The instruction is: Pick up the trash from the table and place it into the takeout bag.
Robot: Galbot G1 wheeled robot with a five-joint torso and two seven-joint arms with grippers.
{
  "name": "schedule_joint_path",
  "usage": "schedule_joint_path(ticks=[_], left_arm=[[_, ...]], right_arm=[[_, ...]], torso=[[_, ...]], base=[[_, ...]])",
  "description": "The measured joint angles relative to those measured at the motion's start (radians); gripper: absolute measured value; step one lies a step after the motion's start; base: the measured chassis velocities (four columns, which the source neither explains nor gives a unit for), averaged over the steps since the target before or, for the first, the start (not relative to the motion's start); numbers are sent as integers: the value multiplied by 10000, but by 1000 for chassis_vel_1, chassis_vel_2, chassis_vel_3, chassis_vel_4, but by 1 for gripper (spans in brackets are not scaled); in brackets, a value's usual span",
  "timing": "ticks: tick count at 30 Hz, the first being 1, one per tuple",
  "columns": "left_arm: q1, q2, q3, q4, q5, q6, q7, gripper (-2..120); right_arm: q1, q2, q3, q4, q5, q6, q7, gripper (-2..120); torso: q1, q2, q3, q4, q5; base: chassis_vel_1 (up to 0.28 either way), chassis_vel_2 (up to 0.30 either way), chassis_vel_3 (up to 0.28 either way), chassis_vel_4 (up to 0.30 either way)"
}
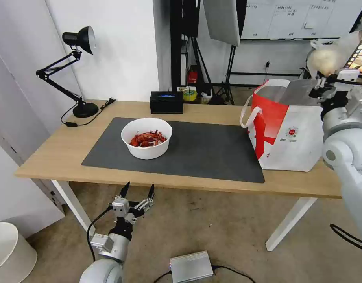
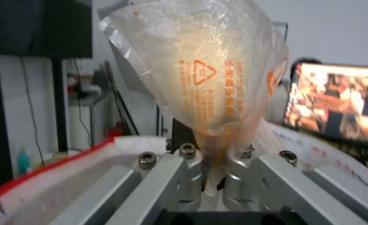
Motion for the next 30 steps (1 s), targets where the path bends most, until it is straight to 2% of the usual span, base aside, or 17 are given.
schedule_joint_path(ticks=[9, 15, 22, 24, 30], left_arm=[[58, 41, -115, -40, -41, -4, 36, 100], [63, 41, -139, -111, -58, -5, 39, 100], [129, 26, -140, -196, -69, -12, 38, 100], [139, 23, -140, -207, -69, -13, 38, 100], [209, -4, -150, -246, -63, -41, 41, 100]], right_arm=[[798, -280, -70, -480, 1192, -1199, 464, 2], [1165, -441, -73, -664, 2450, -2107, 679, 2], [1105, -447, -105, -1048, 3092, -2459, 704, 2], [1065, -413, -109, -1090, 3092, -2460, 704, 4], [967, -362, -111, -1083, 3046, -2418, 692, 27]], torso=[[0, 0, 0, 2, -1], [0, 1, 0, 2, -2], [0, 1, 0, 1, -1], [0, 0, 0, 1, -1], [0, 1, 0, 1, -1]], base=[[0, 0, 0, 0], [0, 0, 0, 0], [0, 0, 0, 0], [0, 0, 0, 0], [0, 0, 0, 0]])
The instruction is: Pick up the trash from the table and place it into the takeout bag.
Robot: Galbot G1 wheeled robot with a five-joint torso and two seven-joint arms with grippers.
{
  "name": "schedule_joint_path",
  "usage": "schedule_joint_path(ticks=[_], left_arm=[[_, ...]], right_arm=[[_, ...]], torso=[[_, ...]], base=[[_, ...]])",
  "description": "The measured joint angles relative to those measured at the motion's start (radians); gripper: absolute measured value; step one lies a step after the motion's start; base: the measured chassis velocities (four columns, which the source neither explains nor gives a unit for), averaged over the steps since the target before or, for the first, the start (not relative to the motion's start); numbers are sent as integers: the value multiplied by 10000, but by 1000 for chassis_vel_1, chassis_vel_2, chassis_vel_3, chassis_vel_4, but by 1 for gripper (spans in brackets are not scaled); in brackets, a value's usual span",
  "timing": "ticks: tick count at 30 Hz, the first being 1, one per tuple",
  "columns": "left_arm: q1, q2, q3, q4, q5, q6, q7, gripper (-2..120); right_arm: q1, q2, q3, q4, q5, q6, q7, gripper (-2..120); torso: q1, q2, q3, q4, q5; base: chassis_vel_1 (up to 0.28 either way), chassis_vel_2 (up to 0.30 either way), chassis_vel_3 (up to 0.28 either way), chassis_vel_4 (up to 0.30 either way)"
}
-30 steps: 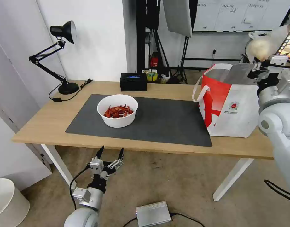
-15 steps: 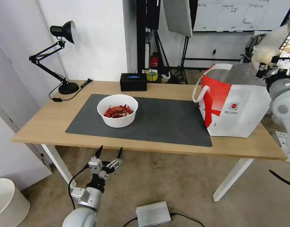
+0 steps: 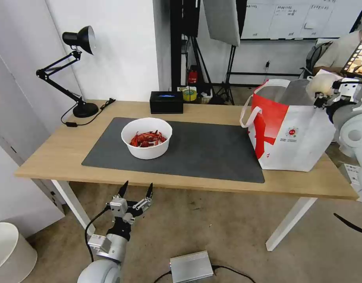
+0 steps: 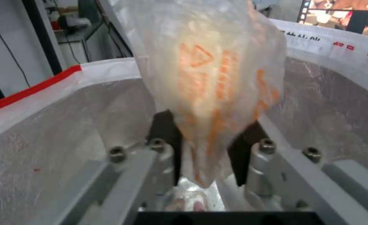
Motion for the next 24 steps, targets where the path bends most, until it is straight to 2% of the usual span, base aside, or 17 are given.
schedule_joint_path(ticks=[3, 7, 8, 10, 11, 13, 17, 21, 24], left_arm=[[27, -11, -5, -20, 2, -11, 8, 100], [53, -15, -38, -96, 3, -20, 13, 100], [53, -15, -38, -96, 3, -20, 13, 100], [71, -15, -55, -116, 4, -22, 17, 100], [76, -15, -58, -118, 4, -23, 18, 100], [81, -17, -58, -118, 4, -25, 20, 100], [106, -80, -37, -120, 37, -33, 30, 100], [110, -93, -31, -127, 57, -34, 32, 100], [110, -83, -29, -134, 60, -34, 34, 100]], right_arm=[[-13, -1, 0, 33, -14, 22, -4, 34], [-56, -44, 33, 85, -36, 64, -23, 54], [-56, -44, 33, 85, -36, 64, -23, 54], [-99, -59, 57, 104, -45, 77, -25, 62], [-126, -64, 66, 121, -47, 80, -28, 69], [-140, -67, 70, 132, -49, 83, -30, 71], [-170, -76, 78, 156, -109, 166, -53, 91], [-190, -76, 67, 132, -432, 508, -288, 99], [-271, -57, 64, 133, -908, 916, -663, 100]], torso=[[0, 0, 0, 0, 0], [0, 0, 0, 0, -1], [0, 0, 0, 0, -1], [0, 1, 0, 0, 0], [0, 1, 0, 0, 0], [0, 1, 0, 0, 0], [0, 1, 0, 0, 0], [0, 2, -1, 0, 0], [0, 1, 0, 1, -1]], base=[[0, 0, 0, 0], [0, 0, 0, 0], [0, 0, 0, 0], [0, 0, 0, 0], [0, 0, 0, 0], [0, 0, 0, 0], [0, 0, 0, 0], [0, 0, 0, 0], [0, 0, 0, 0]])
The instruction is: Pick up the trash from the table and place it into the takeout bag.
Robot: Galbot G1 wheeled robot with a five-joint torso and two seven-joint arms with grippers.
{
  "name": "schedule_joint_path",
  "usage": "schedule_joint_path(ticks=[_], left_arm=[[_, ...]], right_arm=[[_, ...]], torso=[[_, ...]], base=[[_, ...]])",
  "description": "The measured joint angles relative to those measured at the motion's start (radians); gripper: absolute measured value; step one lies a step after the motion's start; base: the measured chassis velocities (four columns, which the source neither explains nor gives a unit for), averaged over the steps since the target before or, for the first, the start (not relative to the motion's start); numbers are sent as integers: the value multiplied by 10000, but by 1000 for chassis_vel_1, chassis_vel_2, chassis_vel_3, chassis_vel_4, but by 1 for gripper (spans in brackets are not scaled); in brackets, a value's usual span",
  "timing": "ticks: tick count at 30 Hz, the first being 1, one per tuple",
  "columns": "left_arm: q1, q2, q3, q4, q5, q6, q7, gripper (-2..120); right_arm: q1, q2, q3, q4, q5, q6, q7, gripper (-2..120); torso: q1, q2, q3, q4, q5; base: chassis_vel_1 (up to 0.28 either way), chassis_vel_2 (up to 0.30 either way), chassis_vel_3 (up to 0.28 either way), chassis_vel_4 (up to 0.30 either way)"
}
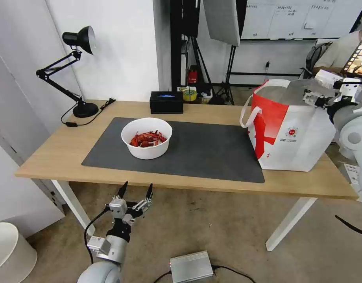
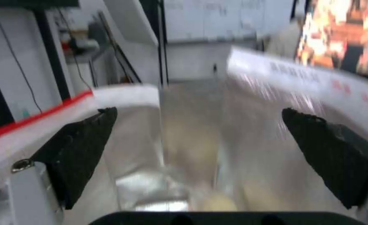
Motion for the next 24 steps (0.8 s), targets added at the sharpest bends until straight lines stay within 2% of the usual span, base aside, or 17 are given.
schedule_joint_path(ticks=[3, 4, 7, 8, 17, 24], left_arm=[[-10, 40, 8, 0, 0, 0, 1, 100], [-10, 40, 8, 0, 0, 0, 1, 100], [-7, 57, 9, -1, 0, 0, 2, 100], [-7, 57, 9, -1, 0, 0, 2, 100], [6, 45, -16, -6, 1, -6, 9, 100], [-13, 33, -52, -50, 1, -8, 10, 100]], right_arm=[[-291, 64, -49, 138, -1080, 1054, -747, 100], [-291, 64, -49, 138, -1080, 1054, -747, 100], [-494, 179, -156, 158, -1979, 2288, -1248, 100], [-494, 179, -156, 158, -1979, 2288, -1248, 100], [-1070, 548, -342, 339, -2701, 4924, -2090, 100], [-1648, 1082, -550, 748, -2823, 6041, -2519, 100]], torso=[[0, 0, 0, -2, 0], [0, 0, 0, -2, 0], [0, 0, 0, 0, 1], [0, 0, 0, 0, 1], [0, 0, 0, -1, 0], [0, 0, 0, 0, -1]], base=[[0, 0, 0, 0], [0, 0, 0, 0], [0, 0, 0, 0], [0, 0, 0, 0], [0, 0, 0, 0], [0, 0, 0, 0]])
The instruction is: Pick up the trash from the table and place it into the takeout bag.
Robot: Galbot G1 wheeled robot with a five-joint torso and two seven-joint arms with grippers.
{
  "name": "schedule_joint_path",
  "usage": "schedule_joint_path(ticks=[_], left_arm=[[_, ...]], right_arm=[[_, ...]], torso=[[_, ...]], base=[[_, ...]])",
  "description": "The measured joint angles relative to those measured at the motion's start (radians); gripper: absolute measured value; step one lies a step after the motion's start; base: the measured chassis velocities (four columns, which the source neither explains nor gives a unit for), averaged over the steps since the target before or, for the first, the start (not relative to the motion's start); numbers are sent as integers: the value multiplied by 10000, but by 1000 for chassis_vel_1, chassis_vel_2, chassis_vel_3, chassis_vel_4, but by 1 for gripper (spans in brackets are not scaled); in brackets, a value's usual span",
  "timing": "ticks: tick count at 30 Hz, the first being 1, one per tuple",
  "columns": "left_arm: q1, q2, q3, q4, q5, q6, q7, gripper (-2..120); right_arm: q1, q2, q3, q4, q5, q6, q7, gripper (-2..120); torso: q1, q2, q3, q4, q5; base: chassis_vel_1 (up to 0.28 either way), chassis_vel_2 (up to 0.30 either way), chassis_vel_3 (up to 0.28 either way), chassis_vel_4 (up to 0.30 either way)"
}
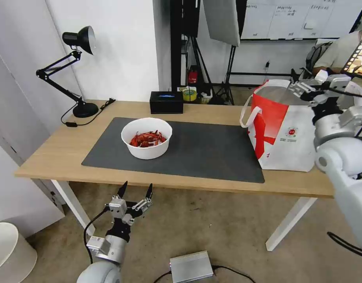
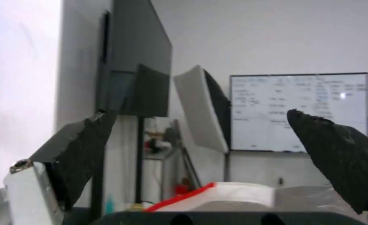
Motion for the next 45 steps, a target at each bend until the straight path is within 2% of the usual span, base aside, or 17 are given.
schedule_joint_path(ticks=[9, 13, 27, 38, 45], left_arm=[[3, 25, -199, -76, -50, 0, 0, 100], [-15, 48, -257, -69, -100, 0, -1, 100], [-73, 124, -470, -196, -321, 0, -18, 100], [-189, 211, -520, -119, -367, 3, -18, 100], [-274, 231, -541, 7, -357, 4, -19, 100]], right_arm=[[-1211, 942, 149, 485, -888, 720, -364, 100], [-2171, 1568, 342, 658, -1834, 1085, -516, 100], [-4645, 3137, 1013, 1397, -3294, 1680, -652, 100], [-6186, 3858, 1249, 1562, -4057, 1719, -807, 100], [-7058, 4286, 993, 1498, -4314, 1894, -1001, 100]], torso=[[0, -1, 0, 0, -1], [0, -1, 0, -2, 2], [-1, -1, -1, -1, 1], [-1, 0, -1, -1, 1], [-1, 0, 0, -1, 1]], base=[[0, 0, 0, 0], [0, 0, 0, 0], [0, 0, 0, 0], [0, 0, 0, 0], [0, 0, 0, 0]])
